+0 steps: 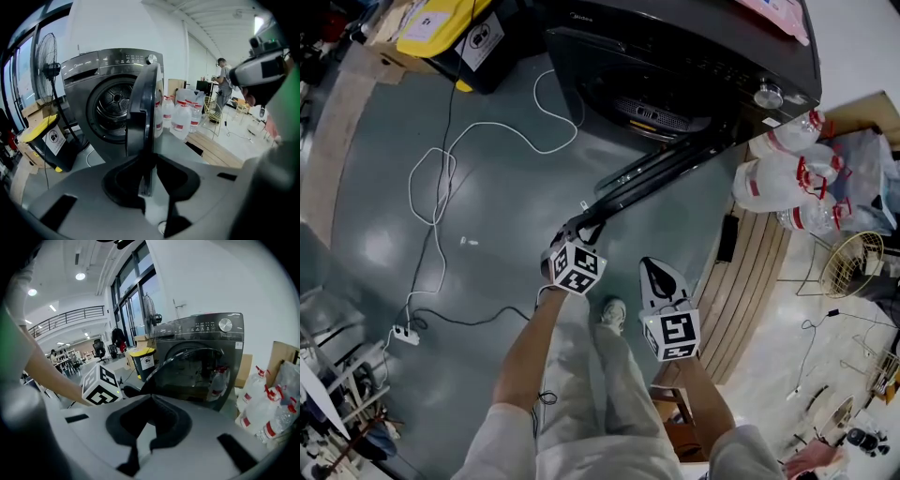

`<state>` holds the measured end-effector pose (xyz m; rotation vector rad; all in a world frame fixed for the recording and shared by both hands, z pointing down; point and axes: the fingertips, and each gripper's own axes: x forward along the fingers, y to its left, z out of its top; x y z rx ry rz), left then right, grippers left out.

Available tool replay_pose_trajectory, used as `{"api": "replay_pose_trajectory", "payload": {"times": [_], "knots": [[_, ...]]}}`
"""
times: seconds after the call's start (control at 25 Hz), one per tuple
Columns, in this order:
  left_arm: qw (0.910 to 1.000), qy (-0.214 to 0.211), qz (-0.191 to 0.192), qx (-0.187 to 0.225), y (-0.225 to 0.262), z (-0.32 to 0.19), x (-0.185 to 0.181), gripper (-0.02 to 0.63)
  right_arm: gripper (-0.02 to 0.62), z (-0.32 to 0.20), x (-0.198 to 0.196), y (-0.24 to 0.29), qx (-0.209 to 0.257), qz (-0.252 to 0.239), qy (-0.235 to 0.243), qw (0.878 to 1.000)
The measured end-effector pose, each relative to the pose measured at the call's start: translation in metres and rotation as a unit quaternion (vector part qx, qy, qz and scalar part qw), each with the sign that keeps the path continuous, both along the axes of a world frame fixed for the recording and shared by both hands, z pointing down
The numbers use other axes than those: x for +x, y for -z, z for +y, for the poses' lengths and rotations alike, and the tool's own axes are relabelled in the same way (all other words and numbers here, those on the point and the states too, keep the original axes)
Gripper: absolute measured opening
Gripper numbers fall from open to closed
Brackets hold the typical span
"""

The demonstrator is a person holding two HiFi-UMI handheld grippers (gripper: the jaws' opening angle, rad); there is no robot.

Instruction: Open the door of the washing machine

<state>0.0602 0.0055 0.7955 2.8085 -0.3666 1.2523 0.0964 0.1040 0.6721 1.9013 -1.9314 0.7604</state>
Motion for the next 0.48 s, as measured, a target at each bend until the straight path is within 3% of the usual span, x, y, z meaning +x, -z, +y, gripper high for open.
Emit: {"api": "replay_pose_trajectory", "payload": {"times": [0.48], "knots": [[0.9996,-0.021,0.004,-0.017,0.001,0.052,0.007,0.079,-0.002,0.026,-0.008,-0.014,-0.004,-0.011,-0.043,0.999]]}}
